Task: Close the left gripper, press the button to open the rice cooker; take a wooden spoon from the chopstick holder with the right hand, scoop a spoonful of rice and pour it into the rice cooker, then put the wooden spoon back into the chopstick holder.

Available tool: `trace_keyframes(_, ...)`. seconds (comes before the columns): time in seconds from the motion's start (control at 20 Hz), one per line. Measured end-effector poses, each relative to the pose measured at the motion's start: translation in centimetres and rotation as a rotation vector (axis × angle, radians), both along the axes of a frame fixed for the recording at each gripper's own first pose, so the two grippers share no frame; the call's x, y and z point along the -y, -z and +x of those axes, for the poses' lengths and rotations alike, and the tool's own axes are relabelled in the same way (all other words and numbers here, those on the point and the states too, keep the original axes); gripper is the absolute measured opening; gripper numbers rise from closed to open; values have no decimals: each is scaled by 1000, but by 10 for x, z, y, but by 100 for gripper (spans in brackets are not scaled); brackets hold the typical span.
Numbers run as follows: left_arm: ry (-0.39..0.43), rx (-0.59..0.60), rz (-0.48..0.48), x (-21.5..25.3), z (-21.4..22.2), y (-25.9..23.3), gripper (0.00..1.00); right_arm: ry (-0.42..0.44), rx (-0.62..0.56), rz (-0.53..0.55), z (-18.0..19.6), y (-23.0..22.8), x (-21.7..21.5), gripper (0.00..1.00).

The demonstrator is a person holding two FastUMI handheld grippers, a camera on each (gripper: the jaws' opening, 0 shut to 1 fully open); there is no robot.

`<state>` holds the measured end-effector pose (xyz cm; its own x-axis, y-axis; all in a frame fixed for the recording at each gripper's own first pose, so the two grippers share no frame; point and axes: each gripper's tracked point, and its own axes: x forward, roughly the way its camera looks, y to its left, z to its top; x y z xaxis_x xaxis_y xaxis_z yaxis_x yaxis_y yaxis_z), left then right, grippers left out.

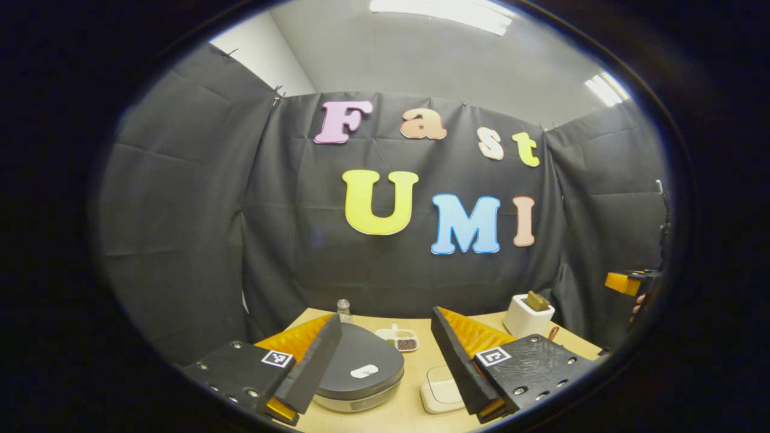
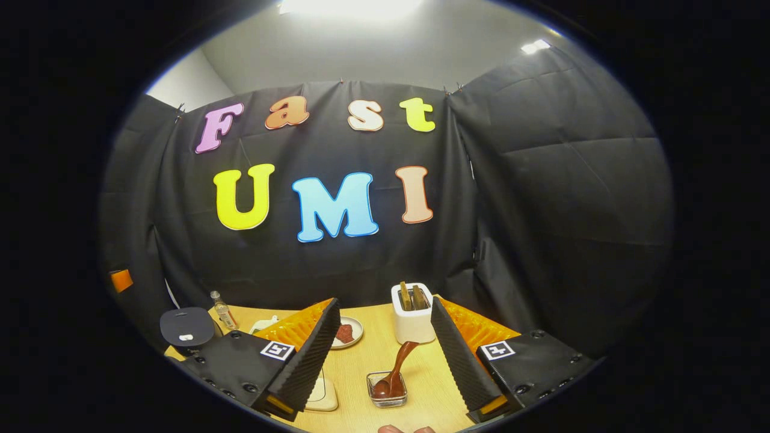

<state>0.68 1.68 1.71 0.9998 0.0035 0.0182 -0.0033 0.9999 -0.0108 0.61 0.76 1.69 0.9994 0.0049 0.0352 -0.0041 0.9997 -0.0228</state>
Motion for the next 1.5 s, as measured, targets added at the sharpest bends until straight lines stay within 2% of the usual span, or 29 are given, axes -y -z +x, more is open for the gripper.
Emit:
trace_keyframes(0.25,-14,-9,6,-16,1,-4,94,2,-10,-1,1,5,-4,96)
trace_keyframes(0.3,-18,-10,5,-19,1,-5,94,0,-13,2,0,7,-6,94)
trace_keyframes(0.45,-25,7,-1,-30,1,-14,94,-6,-20,13,-2,9,-10,96)
trace_keyframes(0.55,-42,0,-15,-41,6,-16,67,1,-16,13,0,10,-8,96)
trace_keyframes(0.65,-17,-18,-35,-41,10,-15,65,10,-11,14,0,9,-7,96)
trace_keyframes(0.8,-94,-37,-74,-69,15,-14,23,22,-3,22,-1,8,-7,96)
trace_keyframes(0.85,-109,-48,-105,-79,16,-12,5,25,-3,25,-1,9,-6,96)
trace_keyframes(0.95,-49,-87,-198,-71,17,-4,2,31,-4,26,-2,10,-6,96)
trace_keyframes(1.05,-26,-120,-244,-76,29,5,0,44,-1,21,-5,11,-2,96)
trace_keyframes(1.15,-16,-159,-226,-82,34,14,3,62,4,19,-7,11,3,96)
trace_keyframes(1.2,-4,-180,-211,-85,39,16,1,70,3,23,-9,13,5,94)
trace_keyframes(1.25,10,-204,-200,-81,43,18,1,76,1,28,-10,14,6,96)
trace_keyframes(1.5,75,-345,-162,-74,77,45,0,125,16,44,-22,14,21,96)
